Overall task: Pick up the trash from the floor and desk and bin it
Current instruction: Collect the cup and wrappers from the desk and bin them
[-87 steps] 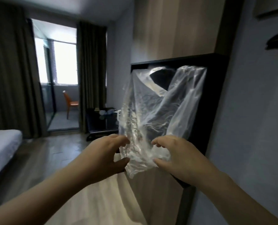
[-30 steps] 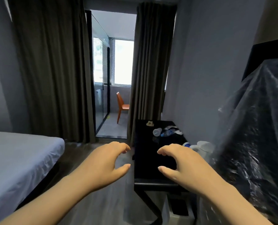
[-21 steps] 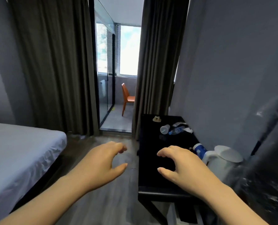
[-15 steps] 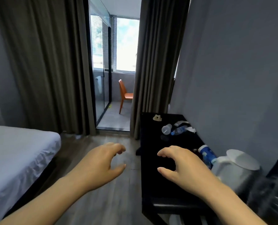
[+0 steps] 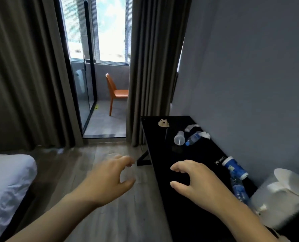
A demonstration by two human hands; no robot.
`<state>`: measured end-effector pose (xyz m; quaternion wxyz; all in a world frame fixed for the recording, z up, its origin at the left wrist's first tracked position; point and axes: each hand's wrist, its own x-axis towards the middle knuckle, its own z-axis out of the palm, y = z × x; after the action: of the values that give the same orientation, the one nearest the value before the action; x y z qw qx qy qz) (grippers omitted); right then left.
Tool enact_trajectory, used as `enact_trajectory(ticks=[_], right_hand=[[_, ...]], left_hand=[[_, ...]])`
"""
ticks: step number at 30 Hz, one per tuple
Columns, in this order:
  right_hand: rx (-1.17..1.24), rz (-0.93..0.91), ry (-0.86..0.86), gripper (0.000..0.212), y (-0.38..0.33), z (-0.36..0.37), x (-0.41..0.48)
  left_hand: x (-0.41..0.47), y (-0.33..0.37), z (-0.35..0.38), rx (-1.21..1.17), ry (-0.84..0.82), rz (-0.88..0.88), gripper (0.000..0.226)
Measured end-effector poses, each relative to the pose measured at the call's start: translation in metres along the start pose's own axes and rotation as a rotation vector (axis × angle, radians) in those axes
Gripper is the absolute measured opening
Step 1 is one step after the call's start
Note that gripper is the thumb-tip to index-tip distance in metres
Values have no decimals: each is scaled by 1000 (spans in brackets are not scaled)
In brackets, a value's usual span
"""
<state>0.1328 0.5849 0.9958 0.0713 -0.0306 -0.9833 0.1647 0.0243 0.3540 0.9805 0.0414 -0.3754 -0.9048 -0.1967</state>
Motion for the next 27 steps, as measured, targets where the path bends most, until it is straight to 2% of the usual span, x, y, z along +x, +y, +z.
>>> enact_trajectory(ticks=[4,12,19,27], right_hand=[[23,62,-5,40,11,11,43],[49,122,34,39,56,32,155],[110,225,46,40,115,36,245],[135,392,10,39,168,52,313]], left_hand=[[45,-34,11,-48,-62,16,44],[165,-91,27,-7,-82,38,42],[278,-121,39,-5,-96,106,38],[383,-150,79,-58,-199,190,35]])
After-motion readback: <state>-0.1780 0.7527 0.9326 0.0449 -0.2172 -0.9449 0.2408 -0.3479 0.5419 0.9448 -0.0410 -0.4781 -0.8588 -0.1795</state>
